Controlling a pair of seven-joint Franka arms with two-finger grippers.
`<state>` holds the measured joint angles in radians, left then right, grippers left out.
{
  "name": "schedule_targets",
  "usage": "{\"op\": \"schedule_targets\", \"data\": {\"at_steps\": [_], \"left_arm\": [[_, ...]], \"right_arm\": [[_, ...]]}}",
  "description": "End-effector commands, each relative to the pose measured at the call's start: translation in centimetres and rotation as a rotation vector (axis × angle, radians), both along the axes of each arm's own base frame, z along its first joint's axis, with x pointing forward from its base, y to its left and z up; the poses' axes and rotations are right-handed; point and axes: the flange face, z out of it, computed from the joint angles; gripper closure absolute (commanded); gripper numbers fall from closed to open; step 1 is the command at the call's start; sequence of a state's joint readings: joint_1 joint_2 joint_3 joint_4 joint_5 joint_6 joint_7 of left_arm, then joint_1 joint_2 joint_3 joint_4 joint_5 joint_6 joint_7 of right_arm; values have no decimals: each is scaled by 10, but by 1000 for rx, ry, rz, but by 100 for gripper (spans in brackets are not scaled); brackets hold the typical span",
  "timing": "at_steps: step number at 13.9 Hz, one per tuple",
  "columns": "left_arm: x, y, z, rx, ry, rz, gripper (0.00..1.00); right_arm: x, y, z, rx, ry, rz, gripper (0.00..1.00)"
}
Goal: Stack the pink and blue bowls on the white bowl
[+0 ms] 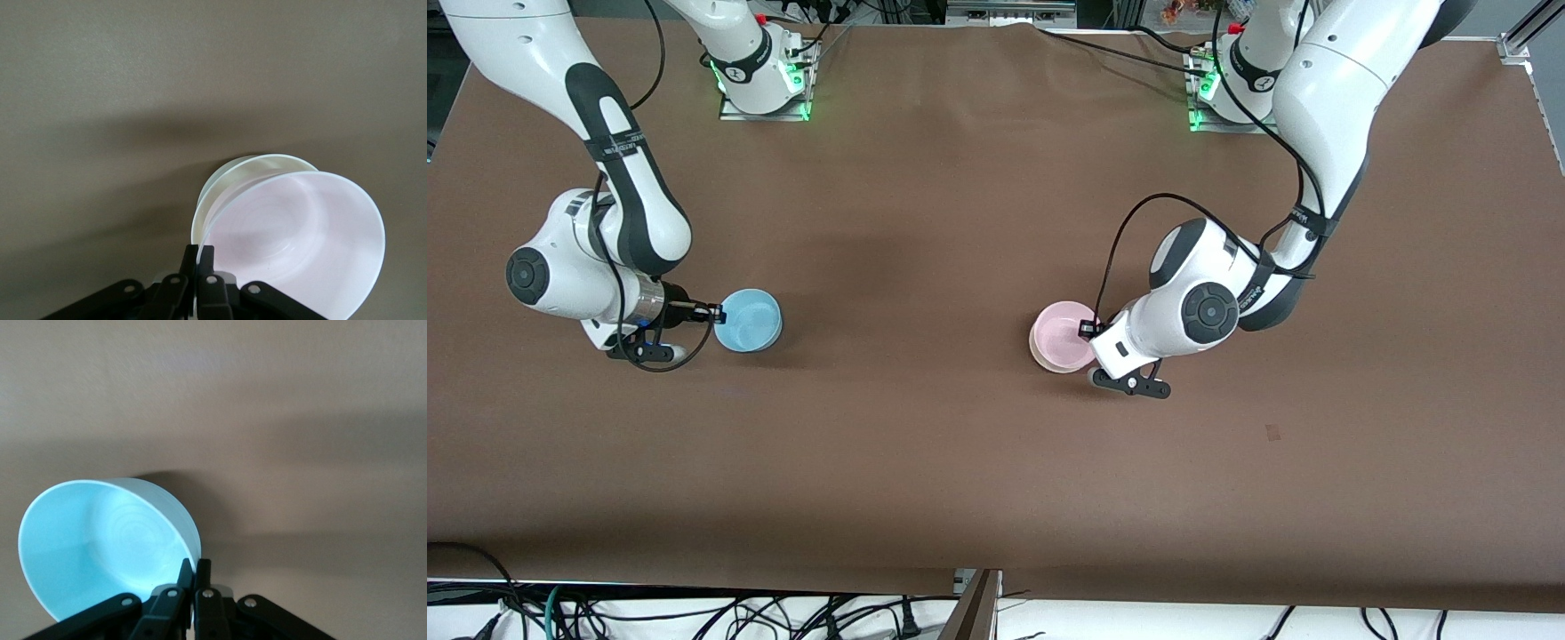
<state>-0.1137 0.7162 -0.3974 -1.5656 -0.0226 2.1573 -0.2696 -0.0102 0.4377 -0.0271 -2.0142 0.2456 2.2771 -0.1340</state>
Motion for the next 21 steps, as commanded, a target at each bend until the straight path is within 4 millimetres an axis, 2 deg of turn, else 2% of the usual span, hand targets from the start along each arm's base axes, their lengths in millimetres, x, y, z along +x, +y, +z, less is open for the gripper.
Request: {"op": "schedule_targets", "data": {"at_steps": [1, 4, 9, 12, 17, 19, 20, 21], "left_arm": [[4, -6, -8, 16, -3, 6, 100], [-1, -14, -14, 19, -1, -10, 100], [1, -18, -19, 7, -26, 13, 100], [1, -16, -21, 10, -24, 14, 100], [-1, -16, -24, 13, -17, 12, 100], [-1, -16, -23, 13, -17, 14, 100], [-1, -16, -23, 13, -17, 14, 91], [-1, -16, -23, 13, -17, 14, 55]], "right_arm": [[20, 3, 34, 42, -11, 21, 100], [38, 5, 60, 52, -24, 43, 100], [53, 17, 88, 66, -41, 81, 100], [53, 30, 93, 70, -37, 101, 100], [52, 38, 93, 74, -36, 106, 100], [52, 50, 95, 79, -27, 99, 100], [51, 54, 95, 77, -13, 84, 100], [52, 64, 98, 76, -14, 89, 100]]}}
